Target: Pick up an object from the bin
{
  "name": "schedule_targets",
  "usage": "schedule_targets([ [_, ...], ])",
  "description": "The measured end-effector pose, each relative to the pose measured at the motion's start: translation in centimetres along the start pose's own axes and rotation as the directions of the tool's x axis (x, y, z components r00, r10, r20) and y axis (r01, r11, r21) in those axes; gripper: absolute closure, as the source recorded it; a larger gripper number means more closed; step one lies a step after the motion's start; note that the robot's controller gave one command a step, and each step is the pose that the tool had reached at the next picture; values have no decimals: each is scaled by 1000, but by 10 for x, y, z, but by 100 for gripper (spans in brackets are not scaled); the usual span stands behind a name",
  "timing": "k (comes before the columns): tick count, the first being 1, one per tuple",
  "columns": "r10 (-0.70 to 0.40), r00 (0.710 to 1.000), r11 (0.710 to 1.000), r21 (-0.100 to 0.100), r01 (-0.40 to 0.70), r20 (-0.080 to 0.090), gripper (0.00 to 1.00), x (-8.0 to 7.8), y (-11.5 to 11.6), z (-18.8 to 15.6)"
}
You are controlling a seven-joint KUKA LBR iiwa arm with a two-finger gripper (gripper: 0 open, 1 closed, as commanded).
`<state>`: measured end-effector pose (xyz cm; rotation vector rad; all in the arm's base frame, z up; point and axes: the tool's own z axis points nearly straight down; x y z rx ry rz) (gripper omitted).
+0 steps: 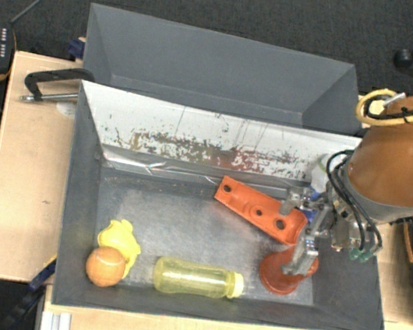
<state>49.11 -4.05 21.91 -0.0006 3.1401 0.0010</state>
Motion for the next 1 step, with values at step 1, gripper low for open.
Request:
schedule_targets([
  [1, 50, 999, 999, -1, -50, 3, 0, -40, 10, 73],
])
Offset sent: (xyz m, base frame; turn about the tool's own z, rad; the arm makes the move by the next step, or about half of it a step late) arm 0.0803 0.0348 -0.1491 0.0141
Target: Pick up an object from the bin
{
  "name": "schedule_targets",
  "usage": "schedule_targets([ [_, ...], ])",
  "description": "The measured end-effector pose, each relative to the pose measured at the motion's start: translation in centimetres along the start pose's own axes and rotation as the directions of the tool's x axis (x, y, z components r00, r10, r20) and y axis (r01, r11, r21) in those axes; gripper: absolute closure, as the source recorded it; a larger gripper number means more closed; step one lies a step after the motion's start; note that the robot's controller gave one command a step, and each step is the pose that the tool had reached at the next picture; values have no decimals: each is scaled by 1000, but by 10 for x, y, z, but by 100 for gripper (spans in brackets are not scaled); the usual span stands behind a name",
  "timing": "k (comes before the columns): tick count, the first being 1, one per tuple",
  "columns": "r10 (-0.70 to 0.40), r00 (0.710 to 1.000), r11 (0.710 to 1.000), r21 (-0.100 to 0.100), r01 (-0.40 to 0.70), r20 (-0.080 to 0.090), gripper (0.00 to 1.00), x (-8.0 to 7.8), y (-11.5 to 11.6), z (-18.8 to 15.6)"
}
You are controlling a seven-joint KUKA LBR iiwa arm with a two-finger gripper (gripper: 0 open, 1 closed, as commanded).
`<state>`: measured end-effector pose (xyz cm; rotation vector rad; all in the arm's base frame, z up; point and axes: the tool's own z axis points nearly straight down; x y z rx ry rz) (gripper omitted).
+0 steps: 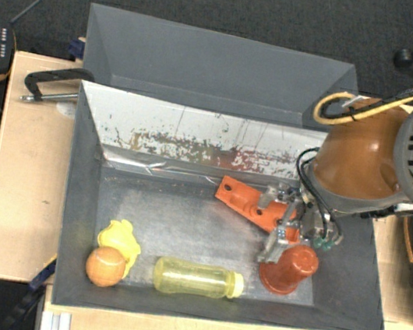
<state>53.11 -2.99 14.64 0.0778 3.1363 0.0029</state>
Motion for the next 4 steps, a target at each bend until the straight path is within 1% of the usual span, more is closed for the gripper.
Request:
schedule_targets([
  [1, -39, 999, 999, 0, 39, 2, 0, -41, 27, 79],
  [2, 106, 994, 994, -2, -106, 5, 0, -50, -5, 76],
  [3, -15, 1000, 1000, -1, 15, 3, 0, -45, 18, 77],
  [4, 106, 994, 994, -3, -106, 11, 100, -52, -4, 74],
])
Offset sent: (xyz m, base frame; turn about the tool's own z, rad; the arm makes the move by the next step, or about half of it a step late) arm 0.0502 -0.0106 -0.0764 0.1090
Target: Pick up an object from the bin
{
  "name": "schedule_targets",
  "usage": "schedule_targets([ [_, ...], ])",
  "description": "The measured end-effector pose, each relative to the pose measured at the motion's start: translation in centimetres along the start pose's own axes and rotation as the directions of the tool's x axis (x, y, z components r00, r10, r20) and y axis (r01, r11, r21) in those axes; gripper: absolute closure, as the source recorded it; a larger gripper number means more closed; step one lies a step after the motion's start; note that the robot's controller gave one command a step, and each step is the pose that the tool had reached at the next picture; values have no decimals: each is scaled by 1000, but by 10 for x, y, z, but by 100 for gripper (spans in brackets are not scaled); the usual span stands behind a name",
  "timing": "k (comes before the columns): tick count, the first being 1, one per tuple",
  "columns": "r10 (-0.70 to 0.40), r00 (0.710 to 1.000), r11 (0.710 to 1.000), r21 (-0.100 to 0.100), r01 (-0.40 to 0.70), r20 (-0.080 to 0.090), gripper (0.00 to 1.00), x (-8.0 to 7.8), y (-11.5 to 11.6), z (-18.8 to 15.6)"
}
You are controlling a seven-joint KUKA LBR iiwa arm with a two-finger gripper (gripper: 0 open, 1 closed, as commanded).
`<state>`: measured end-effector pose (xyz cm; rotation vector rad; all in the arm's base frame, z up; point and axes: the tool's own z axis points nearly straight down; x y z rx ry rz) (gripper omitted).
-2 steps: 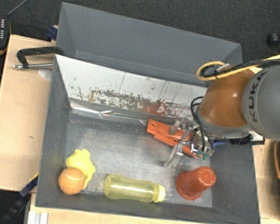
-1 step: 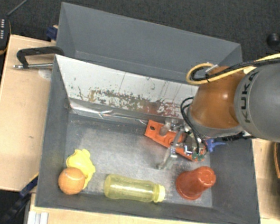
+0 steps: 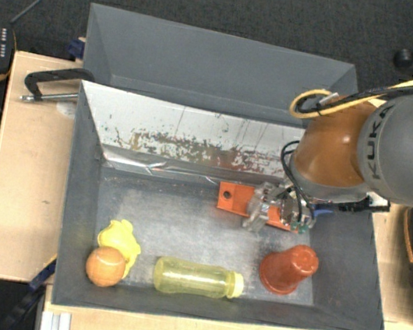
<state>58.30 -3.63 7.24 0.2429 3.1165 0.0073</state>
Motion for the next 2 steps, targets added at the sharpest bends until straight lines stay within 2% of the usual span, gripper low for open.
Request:
schedule_targets([
  [2, 0, 1000, 1000, 0, 0, -2, 100, 1, 0, -3],
])
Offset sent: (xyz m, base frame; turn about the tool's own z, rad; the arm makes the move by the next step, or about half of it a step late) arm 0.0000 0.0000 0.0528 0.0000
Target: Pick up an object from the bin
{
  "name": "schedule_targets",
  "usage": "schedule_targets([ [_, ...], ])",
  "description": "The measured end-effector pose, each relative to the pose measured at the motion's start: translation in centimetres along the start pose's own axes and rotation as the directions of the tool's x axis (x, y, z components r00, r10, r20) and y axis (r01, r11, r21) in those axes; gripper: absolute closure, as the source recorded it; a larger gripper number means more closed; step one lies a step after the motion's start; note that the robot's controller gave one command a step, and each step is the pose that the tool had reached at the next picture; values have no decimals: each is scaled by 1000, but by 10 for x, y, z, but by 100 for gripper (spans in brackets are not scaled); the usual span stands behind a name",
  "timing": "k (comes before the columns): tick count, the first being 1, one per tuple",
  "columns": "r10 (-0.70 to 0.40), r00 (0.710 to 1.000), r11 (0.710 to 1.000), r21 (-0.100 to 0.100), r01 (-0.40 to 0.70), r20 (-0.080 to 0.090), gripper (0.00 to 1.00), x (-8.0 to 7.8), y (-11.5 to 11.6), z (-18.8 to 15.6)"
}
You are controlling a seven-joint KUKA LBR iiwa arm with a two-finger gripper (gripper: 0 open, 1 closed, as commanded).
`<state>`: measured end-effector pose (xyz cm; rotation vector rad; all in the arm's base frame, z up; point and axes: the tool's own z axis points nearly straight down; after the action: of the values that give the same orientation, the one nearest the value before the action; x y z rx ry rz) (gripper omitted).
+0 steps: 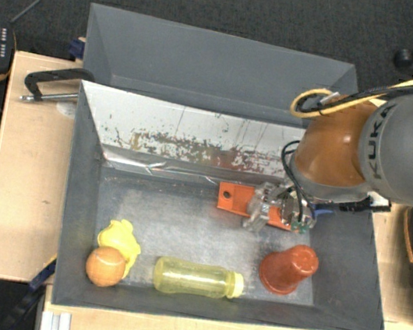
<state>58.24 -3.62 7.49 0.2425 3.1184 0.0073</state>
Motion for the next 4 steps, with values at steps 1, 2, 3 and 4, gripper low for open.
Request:
schedule_targets([
  [1, 0, 1000, 1000, 0, 0, -4, 100, 1, 0, -14],
  [2, 0, 1000, 1000, 0, 0, -2, 100, 0, 0, -32],
  [3, 0, 1000, 1000, -1, 0, 0, 100, -1, 1, -51],
  [4, 0, 1000, 1000, -1, 0, 5, 100, -2, 1, -68],
])
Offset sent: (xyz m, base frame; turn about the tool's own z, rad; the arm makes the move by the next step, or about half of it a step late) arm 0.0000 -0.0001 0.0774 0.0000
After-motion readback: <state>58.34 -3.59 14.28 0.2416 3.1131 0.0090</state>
